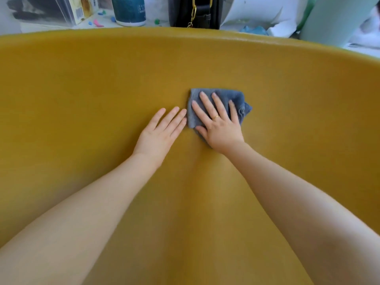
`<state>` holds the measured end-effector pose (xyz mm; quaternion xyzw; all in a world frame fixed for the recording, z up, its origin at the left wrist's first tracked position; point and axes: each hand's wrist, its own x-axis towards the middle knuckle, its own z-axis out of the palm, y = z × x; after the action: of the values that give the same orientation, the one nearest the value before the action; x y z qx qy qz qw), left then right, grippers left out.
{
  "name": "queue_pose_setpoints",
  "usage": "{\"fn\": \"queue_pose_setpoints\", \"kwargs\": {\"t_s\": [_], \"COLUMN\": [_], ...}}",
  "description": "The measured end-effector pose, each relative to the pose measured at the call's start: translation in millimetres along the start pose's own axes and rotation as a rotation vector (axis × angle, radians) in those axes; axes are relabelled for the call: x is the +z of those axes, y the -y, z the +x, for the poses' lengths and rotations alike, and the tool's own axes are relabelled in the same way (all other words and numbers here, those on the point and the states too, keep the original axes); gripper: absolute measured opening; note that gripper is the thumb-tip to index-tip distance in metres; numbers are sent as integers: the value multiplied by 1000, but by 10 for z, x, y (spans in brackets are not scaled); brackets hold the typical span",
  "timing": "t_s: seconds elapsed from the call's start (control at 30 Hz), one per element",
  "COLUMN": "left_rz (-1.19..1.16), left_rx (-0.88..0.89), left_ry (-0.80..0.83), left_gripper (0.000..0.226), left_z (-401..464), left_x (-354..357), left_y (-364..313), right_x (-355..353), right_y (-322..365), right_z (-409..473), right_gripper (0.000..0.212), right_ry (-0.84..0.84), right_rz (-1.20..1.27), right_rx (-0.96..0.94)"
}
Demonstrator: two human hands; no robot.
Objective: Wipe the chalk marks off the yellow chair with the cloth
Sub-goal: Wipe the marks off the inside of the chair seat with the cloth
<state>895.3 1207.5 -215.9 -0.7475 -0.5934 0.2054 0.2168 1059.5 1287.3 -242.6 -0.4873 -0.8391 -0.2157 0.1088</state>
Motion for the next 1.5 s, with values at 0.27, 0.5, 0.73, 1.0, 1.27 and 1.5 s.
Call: {"fn": "queue_pose_setpoints", "kwargs": {"t_s": [0.27,0.5,0.73,1.0,1.27,1.5], "left_rz": [-365,-312,-310,-370,-356,-505], "left_rx": [-132,-232,-270,-260,-191,-16], "left_ry": [59,-117,-153,-163,-103,107], "left_gripper": [125,125,134,132,105,102], "left_z": [114,437,561,526,357,-86], "left_x": [-154,-300,-232,-242,-367,-215], "left_y": [-319,-452,-339,-351,-564,-785], "right_x": [-361,-456,-371,-431,-685,-561], "right_y": [-838,-1451,-766,-472,-1919,-1688], "right_z": [177,-242,194,351,-967,-1013], "right_gripper": [59,62,63,58,60,61], "right_ry": [-77,-75,-39,-24,114,233], "right_rz": [140,73,142,125,-64,1], "right_rx": [314,600,366,137,474,500]}}
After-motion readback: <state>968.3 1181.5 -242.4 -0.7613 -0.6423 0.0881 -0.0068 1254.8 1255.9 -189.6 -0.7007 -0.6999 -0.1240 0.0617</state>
